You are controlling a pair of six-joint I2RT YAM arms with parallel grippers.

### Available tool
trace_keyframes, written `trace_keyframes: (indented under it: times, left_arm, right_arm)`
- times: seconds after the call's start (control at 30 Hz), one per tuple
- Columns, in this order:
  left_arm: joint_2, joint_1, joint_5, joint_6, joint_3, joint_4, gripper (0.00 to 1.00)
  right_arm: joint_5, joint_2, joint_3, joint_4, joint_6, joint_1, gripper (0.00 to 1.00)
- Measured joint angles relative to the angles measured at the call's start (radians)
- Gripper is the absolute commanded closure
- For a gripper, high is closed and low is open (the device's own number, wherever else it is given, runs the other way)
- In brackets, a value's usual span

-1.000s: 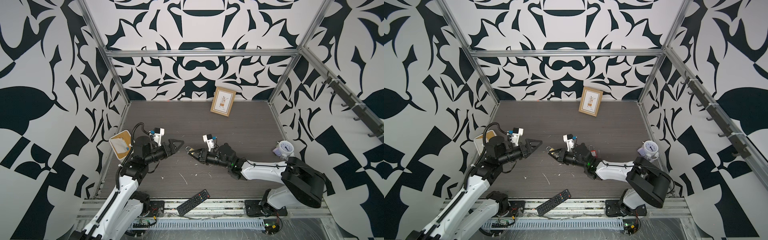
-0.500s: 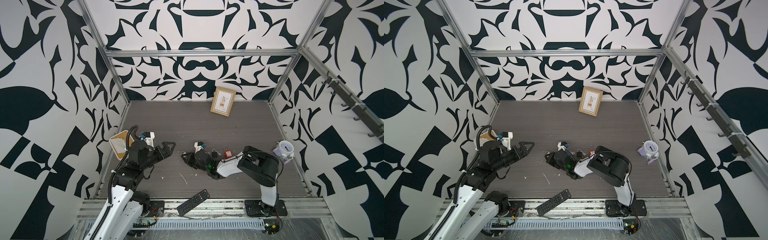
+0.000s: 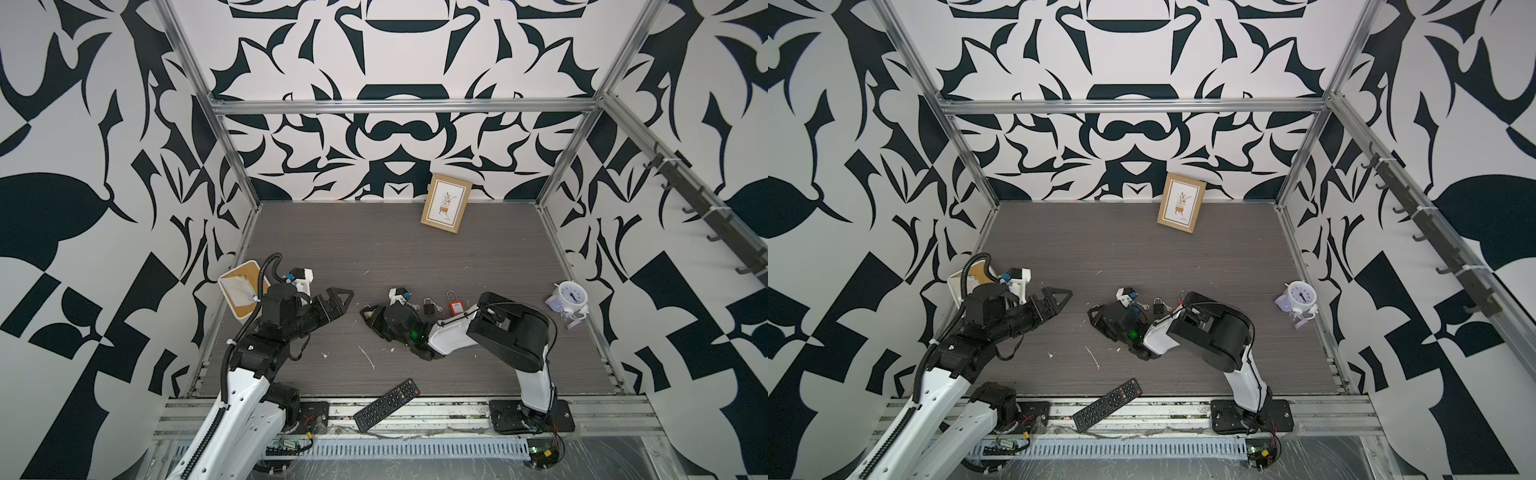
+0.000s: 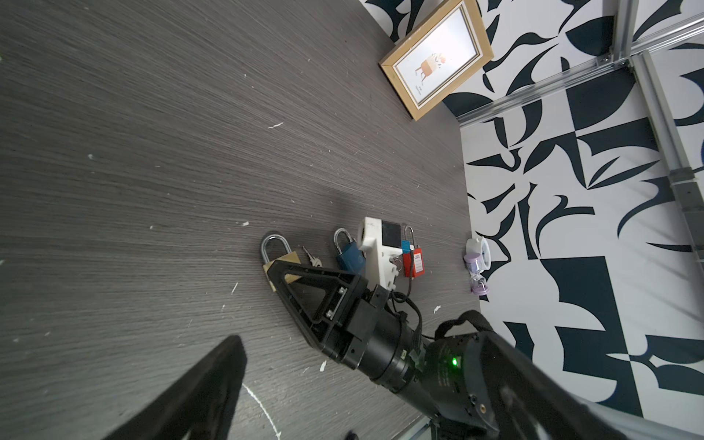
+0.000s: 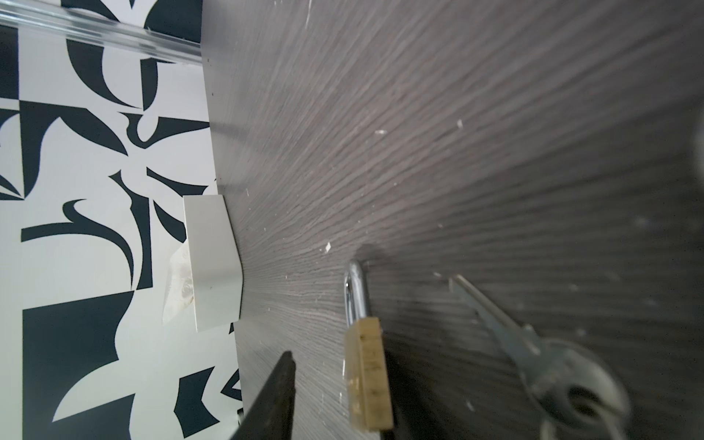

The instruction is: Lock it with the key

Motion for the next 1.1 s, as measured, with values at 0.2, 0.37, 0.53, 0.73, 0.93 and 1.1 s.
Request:
trace_keyframes:
  times: [0.2, 0.37, 0.53, 0.73, 0.93, 1.1]
  left_arm:
    - [0.000, 0.000, 0.003, -0.006, 0.000, 0.006, 0.00]
    - [0.022, 0.000, 0.010, -0.020, 0.000, 0.032, 0.00]
    - [0.037, 0.000, 0.014, -0.035, -0.023, 0.064, 0.01]
    - [0.042, 0.000, -0.044, -0.019, -0.030, 0.074, 0.01]
    - [0.037, 0.000, -0.313, 0.059, -0.043, 0.166, 0.01]
    - [0.006, 0.000, -0.499, 0.185, -0.195, 0.438, 0.01]
  right_arm:
    - [0.003, -0.084, -0.036, -0.061, 0.019, 0.017, 0.53]
    - [0.006, -0.183, -0.055, -0.140, 0.023, 0.042, 0.50]
    - [0.013, -0.270, -0.118, -0.178, 0.030, 0.055, 0.50]
    - [0.024, -0.437, -0.188, -0.314, -0.062, 0.038, 0.47]
    - [0.078, -0.816, -0.171, -0.617, -0.356, -0.083, 0.27]
    - [0.164, -1.060, -0.061, -0.918, -0.612, -0.220, 0.00]
